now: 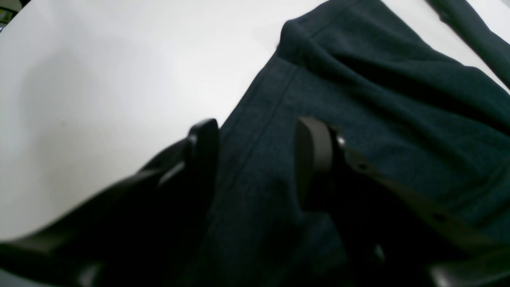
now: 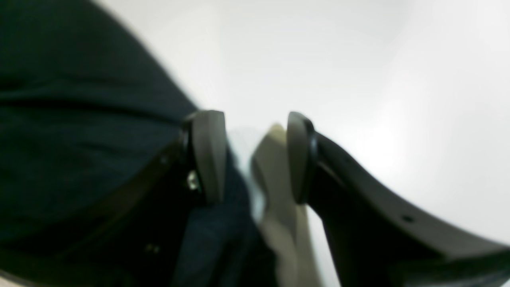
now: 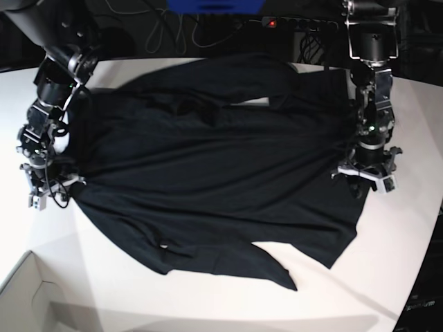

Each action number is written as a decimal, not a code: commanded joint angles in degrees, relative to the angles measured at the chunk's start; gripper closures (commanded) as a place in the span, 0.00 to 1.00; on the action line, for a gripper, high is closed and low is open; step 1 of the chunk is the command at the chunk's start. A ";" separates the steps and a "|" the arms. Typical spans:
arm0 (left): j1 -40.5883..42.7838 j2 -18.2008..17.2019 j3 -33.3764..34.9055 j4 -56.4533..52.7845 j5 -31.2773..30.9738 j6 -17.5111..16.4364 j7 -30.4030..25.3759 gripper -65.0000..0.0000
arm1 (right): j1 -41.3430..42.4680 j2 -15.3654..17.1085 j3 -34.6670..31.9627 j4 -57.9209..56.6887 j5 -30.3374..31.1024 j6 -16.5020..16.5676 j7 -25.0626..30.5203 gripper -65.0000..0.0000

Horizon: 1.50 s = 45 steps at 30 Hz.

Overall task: Layout the t-shirt on the table in an organized manner, then fold the t-shirt properly
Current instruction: 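Grasp the side edges with both grippers and smooth the shirt flat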

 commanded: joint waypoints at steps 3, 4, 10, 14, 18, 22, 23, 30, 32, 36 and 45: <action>0.45 0.27 -0.23 2.87 -0.11 -0.21 -1.56 0.54 | 1.06 1.53 1.83 1.36 0.23 0.01 -0.10 0.61; 0.54 0.79 -0.40 3.22 -0.11 -0.21 -1.56 0.54 | 1.06 1.70 2.62 1.27 0.23 -0.08 -0.19 0.61; 2.65 1.41 -0.49 8.49 -0.11 -0.21 -1.56 0.54 | -1.49 1.44 4.82 5.32 0.32 0.01 0.16 0.61; 4.41 1.06 -0.58 12.62 -0.11 0.06 -1.56 0.54 | -2.37 -0.50 2.27 11.03 0.41 0.36 -0.01 0.61; 5.99 0.88 -0.67 14.03 -0.11 0.06 -1.56 0.54 | -2.28 -1.29 -5.64 12.88 0.41 0.36 -0.27 0.61; 8.27 1.23 -5.50 15.17 -0.11 -0.21 -1.56 0.54 | -2.28 -1.29 -11.62 12.44 0.32 0.18 0.08 0.61; 8.80 1.32 -6.73 15.61 -0.11 -0.21 -1.56 0.54 | -1.84 -1.38 -12.68 11.82 0.32 0.10 0.16 0.61; 12.23 0.88 -7.97 16.05 -0.11 -0.21 -1.56 0.54 | 4.57 -0.58 -12.15 2.33 0.23 0.10 0.16 0.61; 13.28 0.97 -9.55 16.23 -0.11 -0.21 -1.56 0.54 | 5.19 0.47 -11.97 -0.22 0.23 0.10 0.16 0.61; 13.64 1.32 -11.66 16.05 -0.11 -0.21 -1.56 0.54 | 5.89 0.56 -12.24 -1.80 0.23 0.10 0.25 0.61; 14.52 1.32 -12.01 16.05 -0.11 -0.21 -1.56 0.54 | 3.61 0.47 -15.23 -1.89 0.15 0.10 -0.27 0.71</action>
